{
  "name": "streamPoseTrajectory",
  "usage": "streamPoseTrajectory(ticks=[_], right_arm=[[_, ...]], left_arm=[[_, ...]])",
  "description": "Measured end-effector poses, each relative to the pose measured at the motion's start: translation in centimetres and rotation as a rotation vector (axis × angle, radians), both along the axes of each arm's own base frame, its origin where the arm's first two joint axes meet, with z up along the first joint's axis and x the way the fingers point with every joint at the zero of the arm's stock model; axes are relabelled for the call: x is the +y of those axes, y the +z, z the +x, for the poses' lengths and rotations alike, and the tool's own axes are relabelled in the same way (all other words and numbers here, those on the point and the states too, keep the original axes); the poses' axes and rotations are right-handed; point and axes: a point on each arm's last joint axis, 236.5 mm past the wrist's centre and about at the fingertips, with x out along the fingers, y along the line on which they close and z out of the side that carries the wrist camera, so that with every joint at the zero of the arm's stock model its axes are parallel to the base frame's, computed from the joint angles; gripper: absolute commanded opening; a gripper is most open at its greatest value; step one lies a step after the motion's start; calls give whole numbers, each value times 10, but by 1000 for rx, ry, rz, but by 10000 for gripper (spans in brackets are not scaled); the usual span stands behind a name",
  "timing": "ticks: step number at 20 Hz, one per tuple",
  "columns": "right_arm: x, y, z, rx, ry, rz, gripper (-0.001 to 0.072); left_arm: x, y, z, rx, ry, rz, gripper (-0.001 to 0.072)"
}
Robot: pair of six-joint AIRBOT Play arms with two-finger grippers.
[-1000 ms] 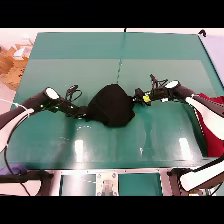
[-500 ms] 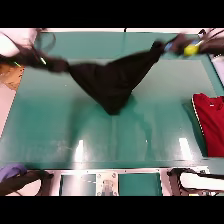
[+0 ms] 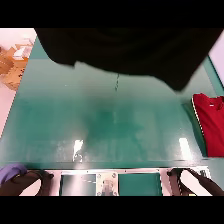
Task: Fold the shirts.
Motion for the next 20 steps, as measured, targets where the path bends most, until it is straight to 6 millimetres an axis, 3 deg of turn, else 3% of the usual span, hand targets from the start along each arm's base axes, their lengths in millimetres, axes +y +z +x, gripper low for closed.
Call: streamPoseTrajectory(ticks=[3, 4, 6, 8, 13, 15, 16, 17, 18, 20], right_arm=[[-11, -15, 1, 39, -39, -5, 14], [-15, -29, 8, 80, -41, 7, 15], [-25, -78, 29, 197, -34, 39, 15], [-30, -145, 54, 336, -10, 87, 15], [-28, -359, 114, 696, -16, 211, 16], [-25, -430, 129, 815, -34, 239, 17], [-23, -455, 135, 859, -41, 250, 64], [-24, -477, 141, 893, -52, 261, 243], [-27, -491, 147, 912, -62, 261, 333], [-38, -496, 159, 915, -73, 261, 332]], left_arm=[[5, -22, 9, 64, 27, 14, 21], [6, -41, 20, 114, 36, 19, 21], [7, -91, 48, 246, 50, 37, 21], [2, -158, 79, 410, 43, 47, 21], [-30, -364, 144, 856, -16, -32, 22], [-45, -427, 158, 975, -48, -91, 23], [-52, -450, 163, 1013, -57, -123, 27], [-56, -471, 166, 1048, -60, -148, 299], [-57, -484, 171, 1064, -56, -172, 587], [-50, -492, 181, 1076, -39, -219, 613]])
